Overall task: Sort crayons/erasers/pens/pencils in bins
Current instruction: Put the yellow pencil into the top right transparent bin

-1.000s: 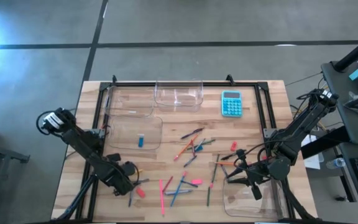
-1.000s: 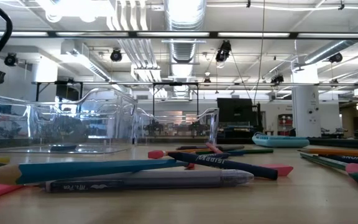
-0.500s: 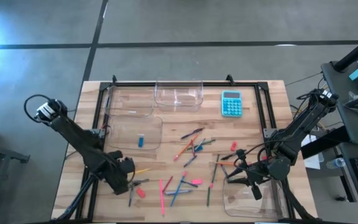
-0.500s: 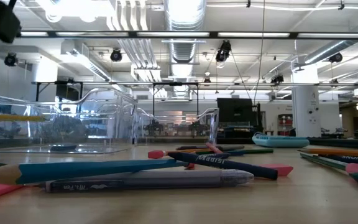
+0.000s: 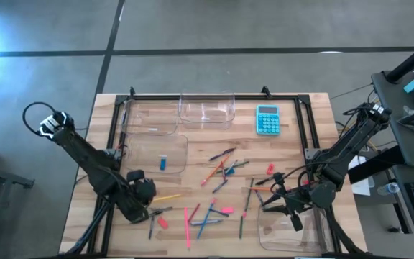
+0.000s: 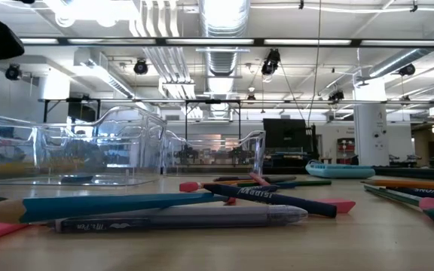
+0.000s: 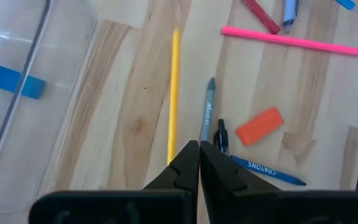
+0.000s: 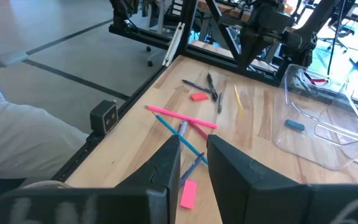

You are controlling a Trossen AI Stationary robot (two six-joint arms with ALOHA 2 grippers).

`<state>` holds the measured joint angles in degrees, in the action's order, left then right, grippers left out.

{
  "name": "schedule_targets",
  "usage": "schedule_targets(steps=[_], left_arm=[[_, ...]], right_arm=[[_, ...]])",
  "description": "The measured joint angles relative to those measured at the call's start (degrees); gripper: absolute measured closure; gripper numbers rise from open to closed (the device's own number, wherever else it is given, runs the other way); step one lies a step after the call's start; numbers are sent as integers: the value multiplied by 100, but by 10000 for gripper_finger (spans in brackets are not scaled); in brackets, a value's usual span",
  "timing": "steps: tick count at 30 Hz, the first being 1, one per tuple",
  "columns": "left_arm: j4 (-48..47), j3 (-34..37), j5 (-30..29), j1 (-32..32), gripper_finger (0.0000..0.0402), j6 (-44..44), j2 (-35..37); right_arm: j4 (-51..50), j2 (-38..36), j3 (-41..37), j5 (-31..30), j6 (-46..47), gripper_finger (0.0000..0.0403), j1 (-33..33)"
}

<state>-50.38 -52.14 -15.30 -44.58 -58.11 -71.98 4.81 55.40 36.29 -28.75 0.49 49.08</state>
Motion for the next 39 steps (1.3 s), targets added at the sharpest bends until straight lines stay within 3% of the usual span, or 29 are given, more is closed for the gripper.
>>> schedule_targets(steps=[10, 22, 30, 39], left_arm=[[427, 41, 128, 37, 392, 49, -714], [425, 419, 702, 53, 273, -106, -1215], [570, 842, 1176, 74, 269, -317, -1199], [1139, 1126, 1195, 76, 269, -439, -1281]], right_arm=[[-4, 0, 0, 0, -2, 332, 0], [-6, 0, 0, 0, -4, 332, 0], [-13, 0, 0, 0, -4, 332, 0], [-14, 0, 0, 0, -4, 333, 0]])
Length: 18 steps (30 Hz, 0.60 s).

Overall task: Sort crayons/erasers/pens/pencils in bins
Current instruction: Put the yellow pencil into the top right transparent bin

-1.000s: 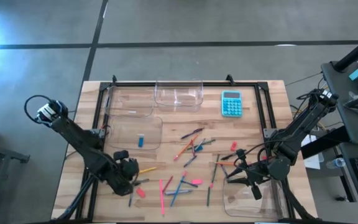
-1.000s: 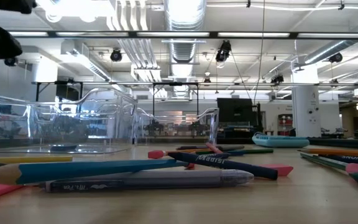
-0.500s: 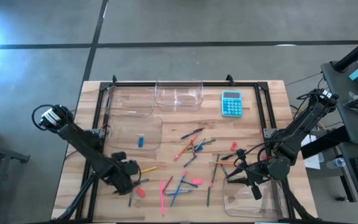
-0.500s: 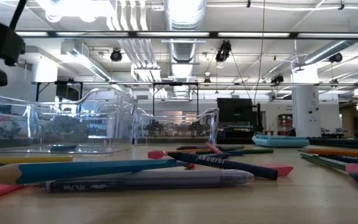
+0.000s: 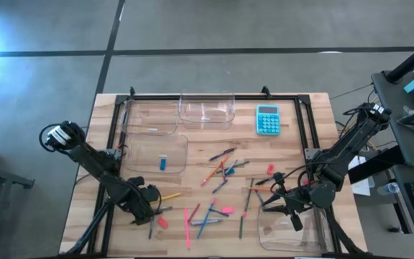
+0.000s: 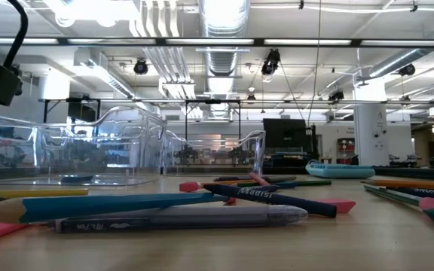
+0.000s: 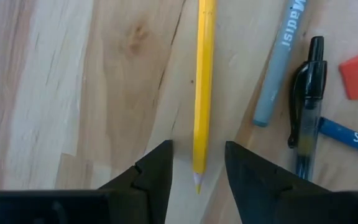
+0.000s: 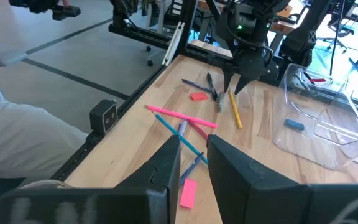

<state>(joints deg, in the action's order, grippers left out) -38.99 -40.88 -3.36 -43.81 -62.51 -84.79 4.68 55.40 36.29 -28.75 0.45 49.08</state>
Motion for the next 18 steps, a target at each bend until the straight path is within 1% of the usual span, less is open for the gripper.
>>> schedule_targets(steps=[4, 6, 9, 15, 18], left_arm=[[-17, 15, 4, 0, 270, -3, -186], [-24, 15, 15, 2, 276, 20, -303], [-48, 20, 87, 11, 304, 33, -476], [-48, 13, 161, 31, 382, 151, -593], [-45, 27, 211, 77, 393, 180, -527]], right_arm=[[-8, 0, 0, 0, 4, 333, 0], [-8, 0, 0, 0, 2, 332, 0], [-8, 0, 0, 0, 2, 333, 0], [-8, 0, 0, 0, 2, 333, 0], [-8, 0, 0, 0, 6, 333, 0]])
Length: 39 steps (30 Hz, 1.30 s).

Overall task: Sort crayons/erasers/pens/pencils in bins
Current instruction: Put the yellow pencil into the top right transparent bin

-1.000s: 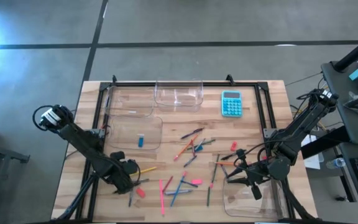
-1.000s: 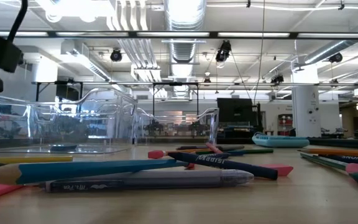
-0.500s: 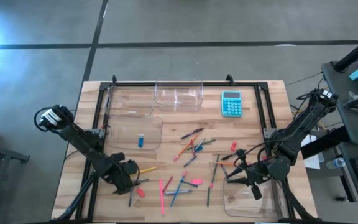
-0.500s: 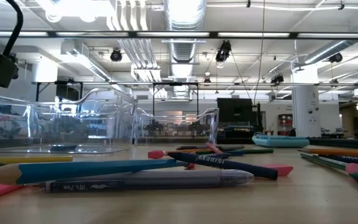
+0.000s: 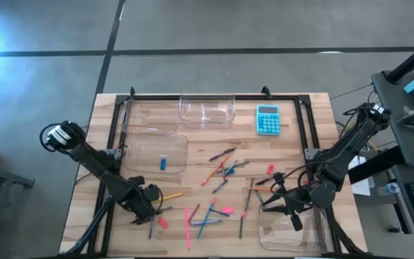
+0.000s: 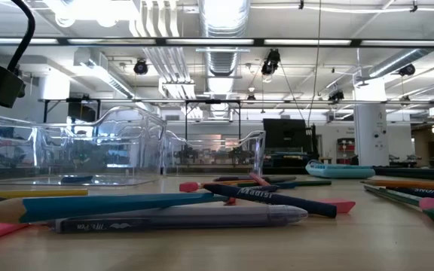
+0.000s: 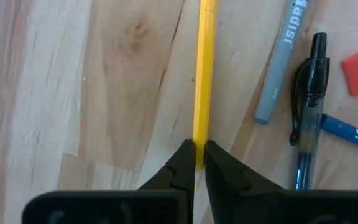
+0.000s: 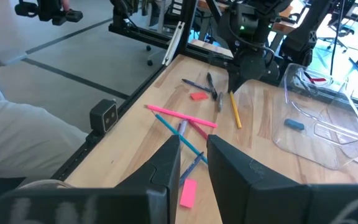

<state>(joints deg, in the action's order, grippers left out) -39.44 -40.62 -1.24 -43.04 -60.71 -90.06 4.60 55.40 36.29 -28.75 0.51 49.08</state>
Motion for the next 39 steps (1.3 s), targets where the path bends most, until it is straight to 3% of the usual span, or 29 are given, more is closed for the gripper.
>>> schedule_targets(steps=[7, 16, 26, 34, 39], left_arm=[[-15, -54, 14, 76, 398, 92, 215], [-222, -199, -652, 86, 400, 127, 777], [-166, -417, -986, 94, 401, 458, 920], [-181, -876, -1515, 158, 398, 1074, 1073], [-232, -1290, -2226, 543, 398, 1899, 1501]], right_arm=[[0, 0, 0, 0, -4, 333, 0], [0, 0, 0, 0, 7, 333, 0], [-2, 0, 0, 0, -4, 333, 0], [-2, 0, 0, 0, -9, 333, 0], [20, 0, 0, 0, -55, 332, -19]])
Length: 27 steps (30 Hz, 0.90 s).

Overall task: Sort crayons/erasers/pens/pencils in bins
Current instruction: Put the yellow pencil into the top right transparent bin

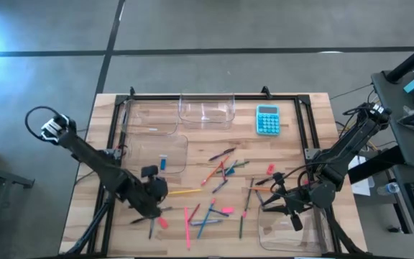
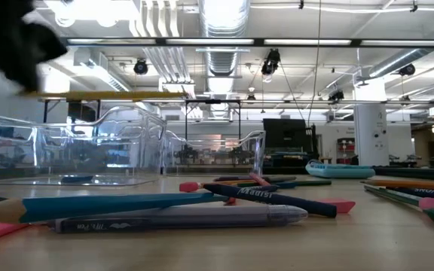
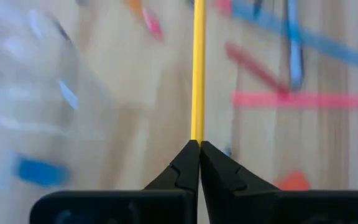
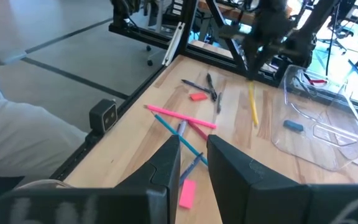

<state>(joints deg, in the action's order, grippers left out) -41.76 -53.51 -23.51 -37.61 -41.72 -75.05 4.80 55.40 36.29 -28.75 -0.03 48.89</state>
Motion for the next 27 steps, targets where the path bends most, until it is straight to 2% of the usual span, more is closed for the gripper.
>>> schedule_targets(steps=[3, 5, 8, 11, 18, 24, 27], left_arm=[[-338, -274, -574, 384, 398, 488, 325], [-504, -362, -724, 734, 398, 806, 542], [-529, -394, -559, 1245, 399, 1292, 831], [-518, -409, -360, 1498, 400, 1581, 921], [-331, -431, -274, 1458, 401, 1718, 601], [-16, -535, -268, 1363, 401, 1848, 279], [577, -543, -364, 1308, 401, 2257, 249]], right_arm=[[0, 0, 0, 0, 0, 332, -18], [0, 0, 0, 0, 0, 332, -20], [-7, 0, 0, 0, 31, 333, -18], [-28, 0, 0, 2, 44, 332, -20], [32, 0, 0, -143, 190, 332, -244], [66, 182, 0, -118, 345, 332, -925], [80, 377, 0, 148, 348, 332, -1339]])
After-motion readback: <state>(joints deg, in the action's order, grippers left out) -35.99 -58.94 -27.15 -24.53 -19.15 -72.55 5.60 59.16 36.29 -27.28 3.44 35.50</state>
